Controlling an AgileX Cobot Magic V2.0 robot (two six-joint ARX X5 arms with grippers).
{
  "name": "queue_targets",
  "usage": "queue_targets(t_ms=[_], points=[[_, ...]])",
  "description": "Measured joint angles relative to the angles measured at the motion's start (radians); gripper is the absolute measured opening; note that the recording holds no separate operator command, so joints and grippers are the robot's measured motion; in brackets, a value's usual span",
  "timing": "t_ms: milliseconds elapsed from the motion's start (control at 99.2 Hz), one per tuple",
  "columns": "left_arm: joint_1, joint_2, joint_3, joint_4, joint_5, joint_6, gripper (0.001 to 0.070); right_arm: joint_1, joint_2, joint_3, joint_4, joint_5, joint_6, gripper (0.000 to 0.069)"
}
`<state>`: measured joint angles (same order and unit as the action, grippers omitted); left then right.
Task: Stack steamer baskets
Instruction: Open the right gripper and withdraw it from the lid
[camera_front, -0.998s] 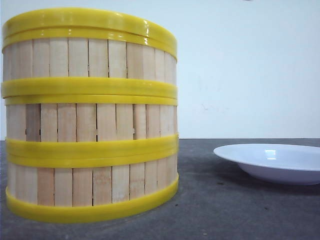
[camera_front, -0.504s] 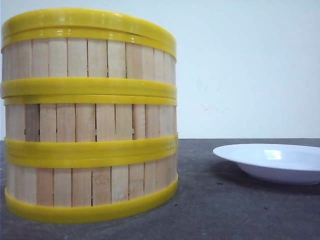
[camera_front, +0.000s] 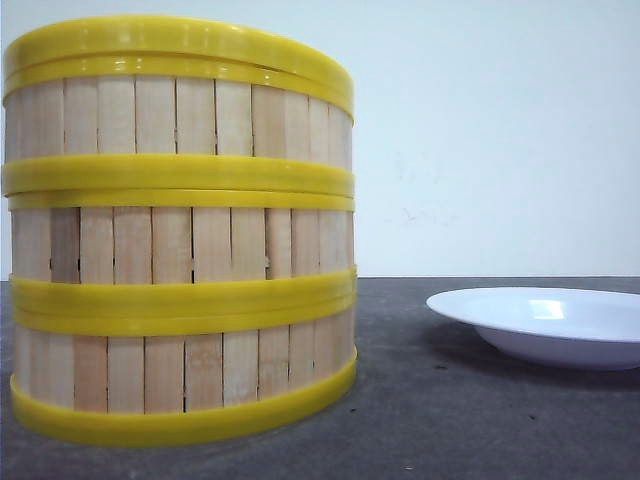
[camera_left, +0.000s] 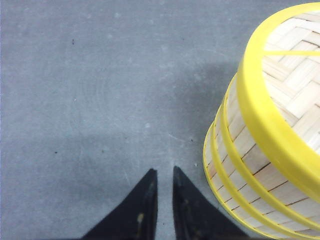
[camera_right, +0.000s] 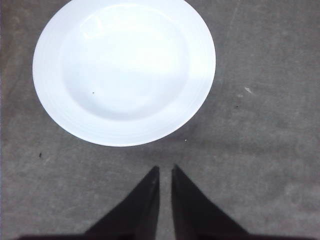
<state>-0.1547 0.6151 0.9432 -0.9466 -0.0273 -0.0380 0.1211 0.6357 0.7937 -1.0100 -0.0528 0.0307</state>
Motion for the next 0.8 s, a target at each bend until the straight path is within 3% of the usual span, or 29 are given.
queue_targets(t_ms=[464,676,797], points=[[0.0,-0.012,0.0,-0.035,0.0,-0.016,0.0025,0.0,-0.001,0.0,0.035,0.001,0.023,0.001],[0.0,-0.165,-0.11,0.091,0.0,-0.028,0.0025,0.0,0.001,-0.037,0.142,0.001,0.027,0.001],[0.0,-0.219,-0.132,0.061,0.0,-0.035,0.0025,0.0,0.01,-0.042,0.151,0.001,0.027,0.001]])
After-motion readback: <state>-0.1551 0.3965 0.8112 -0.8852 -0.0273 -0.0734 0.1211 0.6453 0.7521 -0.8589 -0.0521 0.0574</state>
